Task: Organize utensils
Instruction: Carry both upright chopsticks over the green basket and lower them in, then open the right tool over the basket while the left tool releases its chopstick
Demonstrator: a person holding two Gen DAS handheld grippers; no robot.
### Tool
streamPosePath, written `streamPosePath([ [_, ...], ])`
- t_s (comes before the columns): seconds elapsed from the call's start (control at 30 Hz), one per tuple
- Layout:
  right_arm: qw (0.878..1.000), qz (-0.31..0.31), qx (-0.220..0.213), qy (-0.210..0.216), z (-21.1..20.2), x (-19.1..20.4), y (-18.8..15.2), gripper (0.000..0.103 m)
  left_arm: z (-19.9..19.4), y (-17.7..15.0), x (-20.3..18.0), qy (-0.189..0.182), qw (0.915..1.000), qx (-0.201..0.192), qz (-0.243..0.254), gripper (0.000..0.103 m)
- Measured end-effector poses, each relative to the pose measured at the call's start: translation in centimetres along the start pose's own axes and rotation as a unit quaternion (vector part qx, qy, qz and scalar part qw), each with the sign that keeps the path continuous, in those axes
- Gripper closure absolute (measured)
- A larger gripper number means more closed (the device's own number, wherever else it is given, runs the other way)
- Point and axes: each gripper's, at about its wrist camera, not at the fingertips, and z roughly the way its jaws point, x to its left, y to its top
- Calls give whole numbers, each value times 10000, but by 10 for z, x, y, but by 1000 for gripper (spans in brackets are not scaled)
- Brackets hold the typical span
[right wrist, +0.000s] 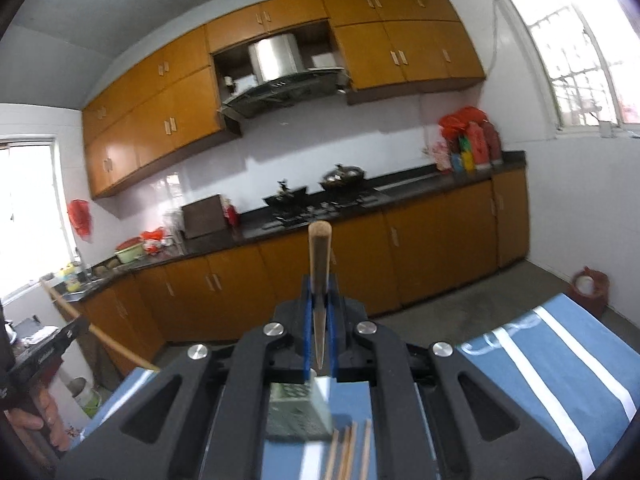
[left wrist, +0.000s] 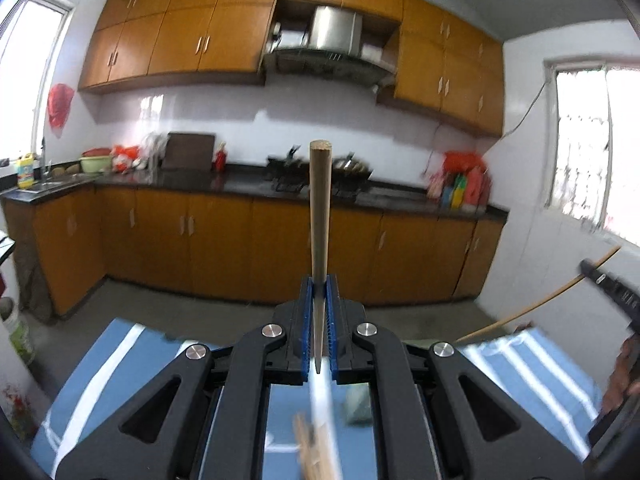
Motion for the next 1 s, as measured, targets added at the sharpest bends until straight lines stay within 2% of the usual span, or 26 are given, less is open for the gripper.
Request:
streamPosePath([
  [0.1, 9997, -182, 93, 135, 7, 14, 3, 95, 2, 9, -16, -234, 9995, -186, -46, 96],
  [0.23, 9980, -388, 444, 238, 26, 28, -8, 95, 17, 0, -36, -498, 9987, -108, -3, 96],
  [0.57, 9927, -283, 1161, 138, 74, 21, -45, 95, 67, -40, -49, -563, 9975, 420, -40, 96],
  [0.87, 9902, -199, 1380, 105, 90, 16, -61, 93, 83, -62, -48, -595, 9943, 890, -9, 95],
  [0.9, 9903, -168, 1371, 116, 90, 15, -61, 92, 82, -62, -48, -596, 9942, 897, 8, 93],
  [0.93, 9903, -162, 1377, 124, 91, 15, -60, 87, 82, -61, -48, -586, 9942, 898, 22, 83],
  [0.97, 9903, -145, 1376, 121, 91, 14, -60, 85, 81, -60, -48, -571, 9944, 885, 25, 65],
  [1.0, 9906, -116, 1357, 129, 90, 13, -60, 80, 80, -60, -49, -556, 9948, 855, 22, 59],
])
